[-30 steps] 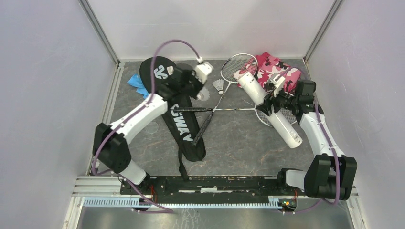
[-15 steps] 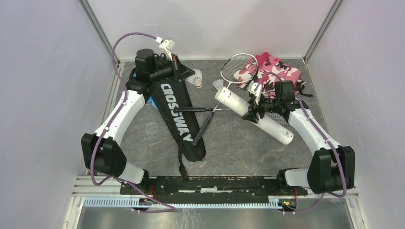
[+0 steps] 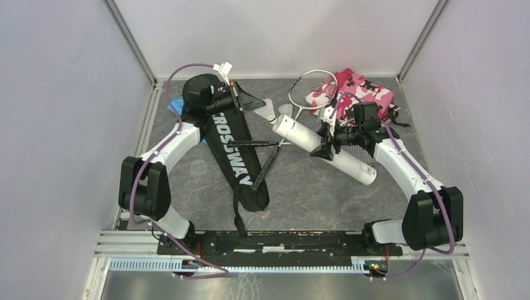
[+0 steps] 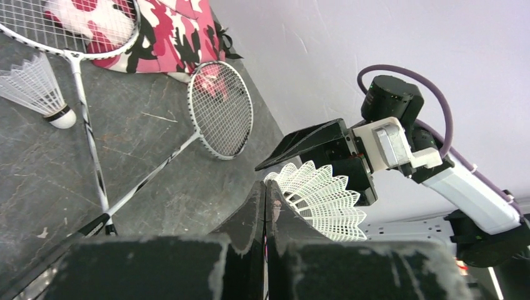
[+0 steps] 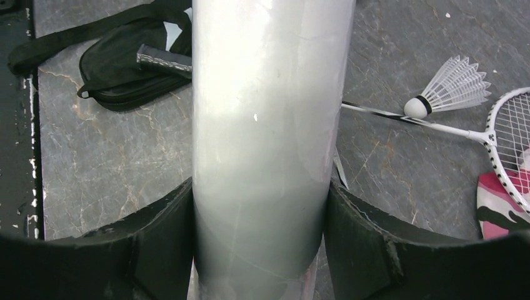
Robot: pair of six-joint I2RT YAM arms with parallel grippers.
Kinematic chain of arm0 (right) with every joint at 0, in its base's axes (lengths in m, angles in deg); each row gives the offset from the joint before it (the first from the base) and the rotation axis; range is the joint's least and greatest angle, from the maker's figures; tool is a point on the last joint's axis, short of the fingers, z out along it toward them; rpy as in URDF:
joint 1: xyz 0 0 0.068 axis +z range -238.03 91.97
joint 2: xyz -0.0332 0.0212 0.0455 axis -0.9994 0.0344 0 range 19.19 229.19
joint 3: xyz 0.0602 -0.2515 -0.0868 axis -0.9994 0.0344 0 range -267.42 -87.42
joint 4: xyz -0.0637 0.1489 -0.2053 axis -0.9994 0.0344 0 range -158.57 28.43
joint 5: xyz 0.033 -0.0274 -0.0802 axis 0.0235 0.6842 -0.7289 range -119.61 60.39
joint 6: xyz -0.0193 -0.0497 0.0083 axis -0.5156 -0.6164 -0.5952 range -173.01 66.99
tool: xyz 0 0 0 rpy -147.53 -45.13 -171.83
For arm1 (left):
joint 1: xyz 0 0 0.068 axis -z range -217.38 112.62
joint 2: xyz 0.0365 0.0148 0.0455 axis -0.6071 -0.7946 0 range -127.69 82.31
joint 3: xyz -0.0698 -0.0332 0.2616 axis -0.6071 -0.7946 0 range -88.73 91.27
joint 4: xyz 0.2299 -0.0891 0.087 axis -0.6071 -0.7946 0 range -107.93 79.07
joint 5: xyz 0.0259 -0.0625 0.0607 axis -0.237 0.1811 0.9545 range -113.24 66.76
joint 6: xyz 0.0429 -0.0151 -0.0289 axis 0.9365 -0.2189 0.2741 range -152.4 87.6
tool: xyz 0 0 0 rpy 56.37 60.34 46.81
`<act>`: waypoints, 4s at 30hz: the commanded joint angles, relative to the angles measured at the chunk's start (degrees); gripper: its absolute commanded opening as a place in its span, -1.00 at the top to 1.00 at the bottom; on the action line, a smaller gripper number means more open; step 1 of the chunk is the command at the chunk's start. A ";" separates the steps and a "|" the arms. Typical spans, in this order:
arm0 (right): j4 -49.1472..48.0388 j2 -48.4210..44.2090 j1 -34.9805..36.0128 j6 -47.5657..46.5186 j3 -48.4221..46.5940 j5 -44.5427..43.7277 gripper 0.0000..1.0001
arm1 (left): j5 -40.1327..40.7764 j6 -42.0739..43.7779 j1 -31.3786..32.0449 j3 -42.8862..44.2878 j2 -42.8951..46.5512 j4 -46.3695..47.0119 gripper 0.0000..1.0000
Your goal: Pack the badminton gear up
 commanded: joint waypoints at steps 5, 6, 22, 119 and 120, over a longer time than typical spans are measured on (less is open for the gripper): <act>-2.72 0.29 0.98 2.76 -2.79 4.13 0.22 | -2.35 -12.24 2.13 -2.74 -2.30 14.23 0.96; -3.01 0.33 1.04 3.29 -3.01 4.22 0.22 | -2.44 -12.45 2.52 -2.96 -2.53 14.46 0.96; -5.65 -0.17 0.95 5.98 -3.01 3.36 0.24 | -3.69 0.03 4.49 1.27 -4.72 2.67 0.15; -4.80 -5.27 -9.77 4.11 1.25 1.33 0.24 | 6.46 42.77 4.53 29.17 -18.89 -25.79 -0.89; -4.93 -5.23 -9.99 4.10 1.30 1.40 0.25 | 6.48 42.53 4.53 30.44 -20.74 -25.73 -0.88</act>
